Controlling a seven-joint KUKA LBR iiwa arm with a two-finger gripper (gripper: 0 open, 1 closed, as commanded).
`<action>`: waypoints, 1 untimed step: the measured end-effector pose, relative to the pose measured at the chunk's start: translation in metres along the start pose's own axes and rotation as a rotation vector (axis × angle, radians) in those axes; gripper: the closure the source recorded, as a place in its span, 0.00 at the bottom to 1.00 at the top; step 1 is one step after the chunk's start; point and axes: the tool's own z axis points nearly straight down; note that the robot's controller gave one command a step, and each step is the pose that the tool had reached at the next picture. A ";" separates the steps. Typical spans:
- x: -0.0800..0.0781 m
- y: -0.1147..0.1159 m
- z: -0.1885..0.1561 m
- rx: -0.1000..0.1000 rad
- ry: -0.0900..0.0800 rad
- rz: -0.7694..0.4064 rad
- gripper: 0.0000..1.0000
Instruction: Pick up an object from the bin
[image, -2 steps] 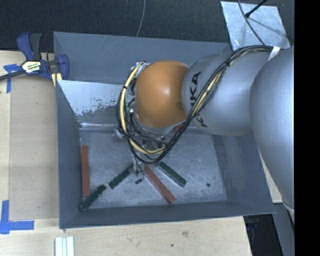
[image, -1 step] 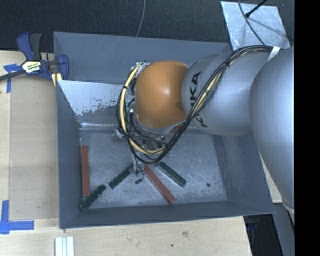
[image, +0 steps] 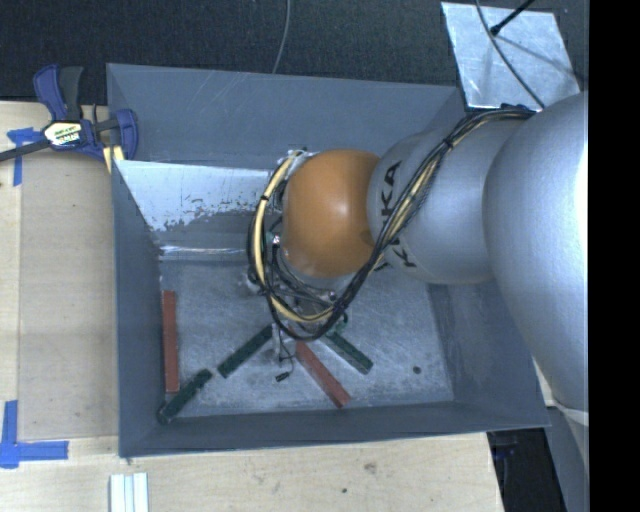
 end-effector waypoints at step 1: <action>0.019 0.041 0.025 -0.001 0.000 0.026 1.00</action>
Offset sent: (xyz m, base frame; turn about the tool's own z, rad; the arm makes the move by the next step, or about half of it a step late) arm 0.0000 0.0000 0.0000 0.0000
